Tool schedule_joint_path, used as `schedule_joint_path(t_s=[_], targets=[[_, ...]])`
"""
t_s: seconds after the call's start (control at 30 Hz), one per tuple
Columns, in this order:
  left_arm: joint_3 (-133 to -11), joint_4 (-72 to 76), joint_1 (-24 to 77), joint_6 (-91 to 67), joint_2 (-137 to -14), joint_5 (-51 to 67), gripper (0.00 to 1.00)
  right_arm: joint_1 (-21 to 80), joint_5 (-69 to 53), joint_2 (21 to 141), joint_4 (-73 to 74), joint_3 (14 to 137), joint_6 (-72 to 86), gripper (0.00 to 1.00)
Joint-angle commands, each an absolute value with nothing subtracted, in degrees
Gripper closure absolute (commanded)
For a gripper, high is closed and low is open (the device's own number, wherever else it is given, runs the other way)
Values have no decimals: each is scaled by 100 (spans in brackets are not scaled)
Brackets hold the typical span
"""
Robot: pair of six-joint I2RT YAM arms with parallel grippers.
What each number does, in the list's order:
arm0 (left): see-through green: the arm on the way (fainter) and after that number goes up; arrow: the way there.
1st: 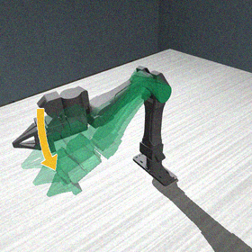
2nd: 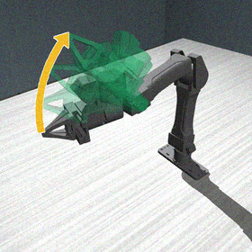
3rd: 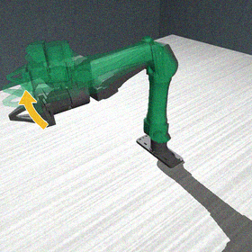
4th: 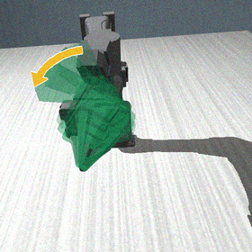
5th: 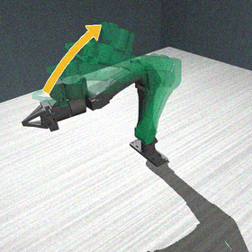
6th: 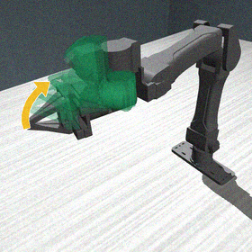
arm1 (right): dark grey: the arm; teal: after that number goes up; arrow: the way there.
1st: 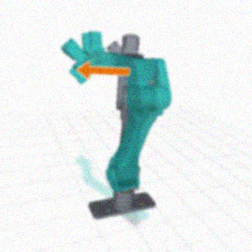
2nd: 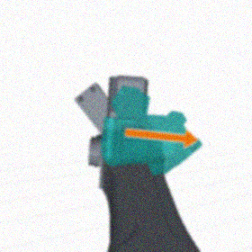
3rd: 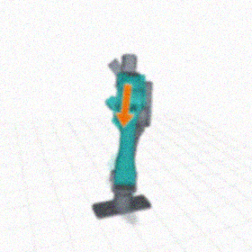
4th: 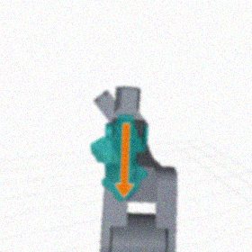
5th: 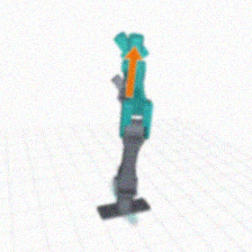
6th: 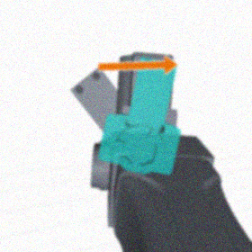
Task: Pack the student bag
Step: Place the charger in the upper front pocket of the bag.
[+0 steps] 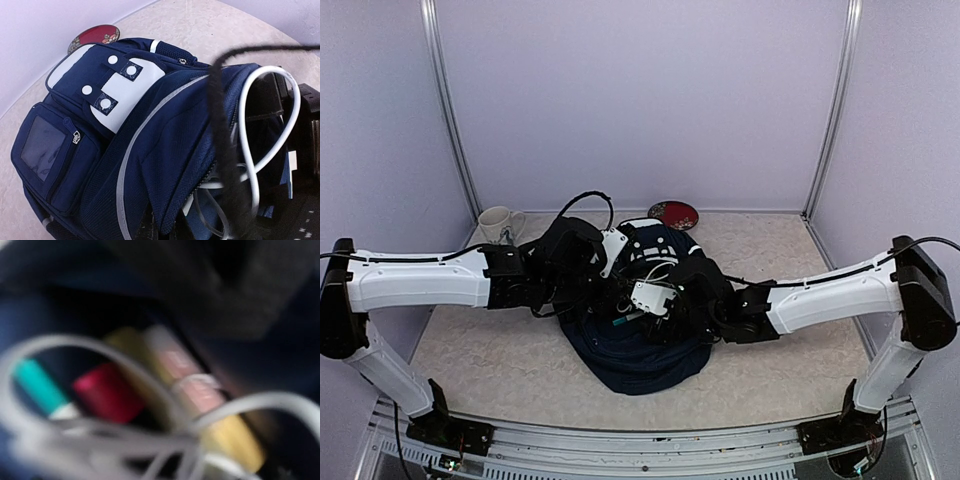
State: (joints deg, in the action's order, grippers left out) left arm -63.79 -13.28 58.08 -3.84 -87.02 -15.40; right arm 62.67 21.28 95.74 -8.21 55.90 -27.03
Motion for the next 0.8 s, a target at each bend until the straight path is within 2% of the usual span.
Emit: schedule_joint_path(t_s=[0.0,0.07,0.4,0.47,0.53,0.63,0.77], targets=[[-6528,-1109,5711,-431,-8774,-1610,100,6319,522,8942,-374,5756,-2165,0],[-6557,-1152,5713,-452,-8809,-1635,100,6319,209,8791,-298,5734,-2031,0],[-6600,-1225,5682,-517,-8826,-1619,100,6257,677,8474,418,5749,-1318,0],[-6595,-1212,5689,-527,-8829,-1611,100,6241,1145,8645,559,5830,-1183,2],[-6608,-1204,5694,-536,-8829,-1595,100,6240,1338,8867,727,6028,-1034,10],[-6625,-1208,5691,-545,-8820,-1596,100,6240,610,9157,738,6298,-841,17],[-6632,-1230,5692,-528,-8734,-1626,100,6185,-429,8997,253,6225,-520,14]])
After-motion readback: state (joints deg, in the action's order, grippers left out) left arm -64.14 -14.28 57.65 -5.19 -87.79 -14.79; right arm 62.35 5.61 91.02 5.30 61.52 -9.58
